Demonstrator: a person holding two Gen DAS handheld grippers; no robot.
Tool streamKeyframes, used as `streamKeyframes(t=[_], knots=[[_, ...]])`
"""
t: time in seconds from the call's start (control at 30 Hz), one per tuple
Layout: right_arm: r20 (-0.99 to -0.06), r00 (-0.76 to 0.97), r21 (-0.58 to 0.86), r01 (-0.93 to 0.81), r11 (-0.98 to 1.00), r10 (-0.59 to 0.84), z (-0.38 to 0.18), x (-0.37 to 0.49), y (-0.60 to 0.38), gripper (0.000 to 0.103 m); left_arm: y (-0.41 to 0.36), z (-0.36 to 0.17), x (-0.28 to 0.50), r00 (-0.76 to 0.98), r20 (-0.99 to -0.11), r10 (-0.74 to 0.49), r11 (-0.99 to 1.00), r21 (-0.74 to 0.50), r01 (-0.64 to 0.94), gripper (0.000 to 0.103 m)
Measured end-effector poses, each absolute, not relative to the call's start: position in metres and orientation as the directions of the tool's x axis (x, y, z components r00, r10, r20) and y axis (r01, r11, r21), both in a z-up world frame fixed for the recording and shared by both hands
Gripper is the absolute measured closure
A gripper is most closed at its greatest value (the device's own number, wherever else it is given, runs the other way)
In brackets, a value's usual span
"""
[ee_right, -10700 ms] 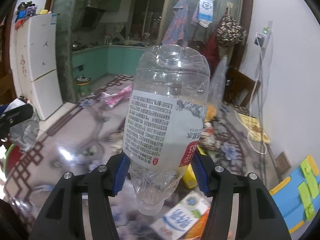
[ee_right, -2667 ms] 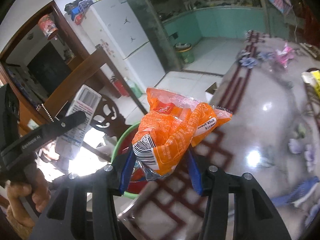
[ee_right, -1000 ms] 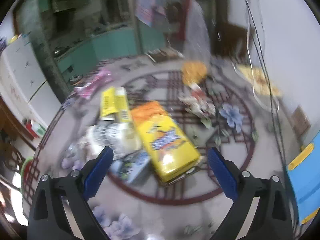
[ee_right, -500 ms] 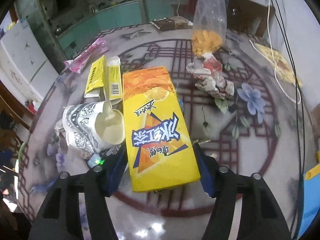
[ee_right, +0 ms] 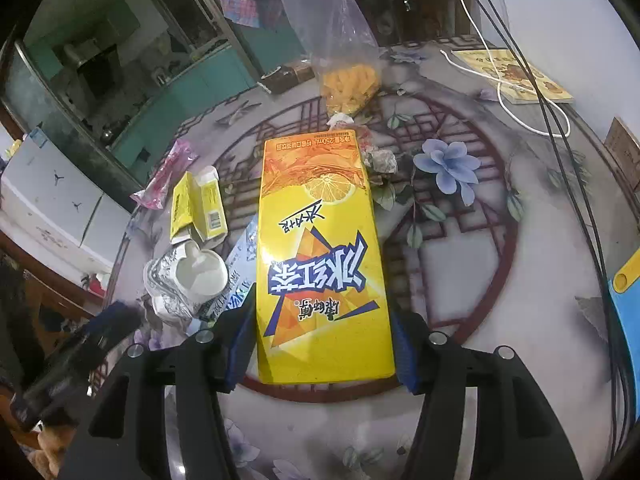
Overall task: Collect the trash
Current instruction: 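Grasp the yellow iced-tea carton with the right tool while the left tool grasps the toothpaste box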
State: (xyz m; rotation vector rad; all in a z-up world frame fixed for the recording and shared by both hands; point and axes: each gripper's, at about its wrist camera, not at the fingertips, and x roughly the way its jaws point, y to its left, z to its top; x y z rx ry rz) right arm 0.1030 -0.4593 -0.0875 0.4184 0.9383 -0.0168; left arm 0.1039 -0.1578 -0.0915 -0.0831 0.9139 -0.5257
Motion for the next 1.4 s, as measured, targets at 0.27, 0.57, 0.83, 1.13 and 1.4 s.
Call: streamKeyframes(t=[0.27, 0.57, 0.83, 1.13, 1.4], knots=[[-0.76, 0.617, 0.396, 0.191, 0.898, 0.204, -0.081, 0.104, -0.467, 0.047, -0.203, -0.101, 0.12, 0.492, -0.78, -0.386, 0.889, -0.173, 0.424, 0.009], [-0.753, 0.624, 0.403, 0.19, 0.895, 0.207, -0.079, 0.104, -0.469, 0.047, -0.219, -0.103, 0.119, 0.498, -0.786, -0.366, 0.882, -0.122, 0.456, 0.013], [-0.747, 0.637, 0.376, 0.167, 0.912, 0.191, -0.074, 0.101, -0.459, 0.047, -0.195, -0.095, 0.11, 0.473, -0.798, -0.374, 0.877, -0.139, 0.46, 0.103], [-0.737, 0.642, 0.396, 0.156, 0.905, 0.212, -0.072, 0.101, -0.45, 0.047, -0.17, -0.093, 0.1, 0.46, -0.779, -0.426, 0.856, -0.182, 0.484, 0.041], [-0.723, 0.66, 0.432, 0.201, 0.879, 0.204, -0.068, 0.1, -0.468, 0.047, -0.238, -0.114, 0.094, 0.408, -0.826, -0.39, 0.786, -0.068, 0.614, 0.025]])
